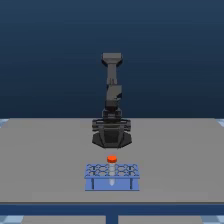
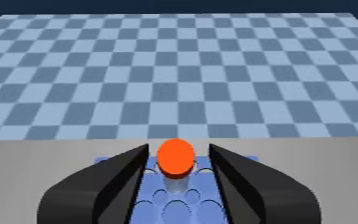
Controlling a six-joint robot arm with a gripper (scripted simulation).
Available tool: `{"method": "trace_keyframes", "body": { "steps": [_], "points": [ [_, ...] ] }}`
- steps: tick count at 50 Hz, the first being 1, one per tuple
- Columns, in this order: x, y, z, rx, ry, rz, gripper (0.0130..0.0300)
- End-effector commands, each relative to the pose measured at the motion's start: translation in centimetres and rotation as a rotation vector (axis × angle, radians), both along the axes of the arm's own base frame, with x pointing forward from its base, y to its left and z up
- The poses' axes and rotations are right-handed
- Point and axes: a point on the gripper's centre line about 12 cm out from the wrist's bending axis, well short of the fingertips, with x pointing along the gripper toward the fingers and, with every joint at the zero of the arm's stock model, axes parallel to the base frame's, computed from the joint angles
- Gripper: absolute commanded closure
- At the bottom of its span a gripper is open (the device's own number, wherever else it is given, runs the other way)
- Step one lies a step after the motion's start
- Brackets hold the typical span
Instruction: Pick up the centrifuge tube on the rack
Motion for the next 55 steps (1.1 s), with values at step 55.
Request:
{"method": "trace_keyframes", "body": {
  "steps": [55],
  "points": [
    [2.8,0.2,-2.4,-0.001,0.049,0.009,0.013]
  ]
}}
